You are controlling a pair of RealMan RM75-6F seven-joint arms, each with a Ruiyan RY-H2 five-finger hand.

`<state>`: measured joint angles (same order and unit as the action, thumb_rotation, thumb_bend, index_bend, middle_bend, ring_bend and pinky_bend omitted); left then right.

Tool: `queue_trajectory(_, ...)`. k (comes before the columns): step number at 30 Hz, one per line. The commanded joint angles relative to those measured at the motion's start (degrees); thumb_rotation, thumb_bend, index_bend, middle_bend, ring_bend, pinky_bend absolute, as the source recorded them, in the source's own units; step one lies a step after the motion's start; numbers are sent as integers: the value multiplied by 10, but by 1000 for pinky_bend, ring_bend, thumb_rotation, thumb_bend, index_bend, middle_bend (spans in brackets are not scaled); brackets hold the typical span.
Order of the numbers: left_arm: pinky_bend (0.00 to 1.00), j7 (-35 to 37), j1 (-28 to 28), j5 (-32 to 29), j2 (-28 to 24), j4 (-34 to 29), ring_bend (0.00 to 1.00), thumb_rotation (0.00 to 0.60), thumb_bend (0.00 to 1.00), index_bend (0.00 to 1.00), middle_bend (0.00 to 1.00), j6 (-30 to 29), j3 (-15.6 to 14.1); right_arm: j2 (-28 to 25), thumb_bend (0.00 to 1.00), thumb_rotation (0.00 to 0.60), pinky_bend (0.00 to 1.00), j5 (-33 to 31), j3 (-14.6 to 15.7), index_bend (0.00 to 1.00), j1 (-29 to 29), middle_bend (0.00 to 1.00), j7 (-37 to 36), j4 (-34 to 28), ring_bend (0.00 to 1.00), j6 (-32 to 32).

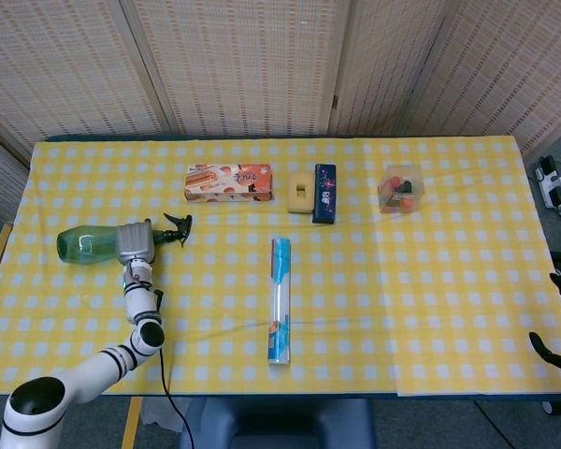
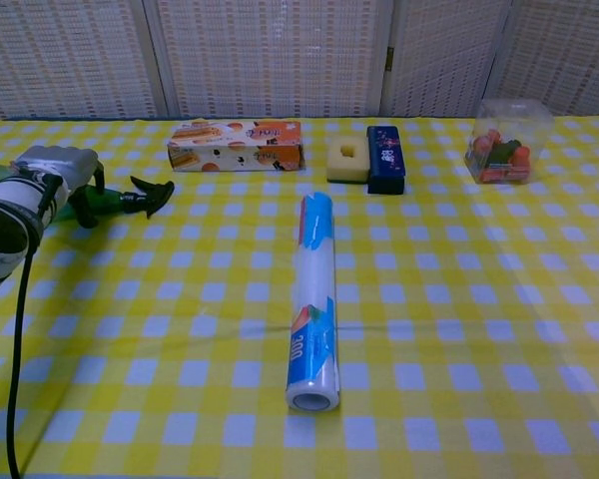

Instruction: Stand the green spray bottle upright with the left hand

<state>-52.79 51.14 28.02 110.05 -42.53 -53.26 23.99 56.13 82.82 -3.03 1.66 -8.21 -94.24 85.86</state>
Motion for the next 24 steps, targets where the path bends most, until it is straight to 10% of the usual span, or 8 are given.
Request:
queue_trajectory(1,1000,33,0,32,4,8,1000,600,425,652,1000,-17,-4,0,329,600,0,0,0,0,0,0,-1,0,0,-1)
queue_trajectory(12,1000,114,-32,139,-26,-43,1000,600,533,853,1000,-127,-18,0,329,600,0,20,7,0,4,0,6,-5,0,11)
queue_trajectory(24,1000,235,-115,192,-175,-332,1000,600,533,853,1000,-274,58,3,329,600,0,34,13,0,4,0,15,-7,0,14)
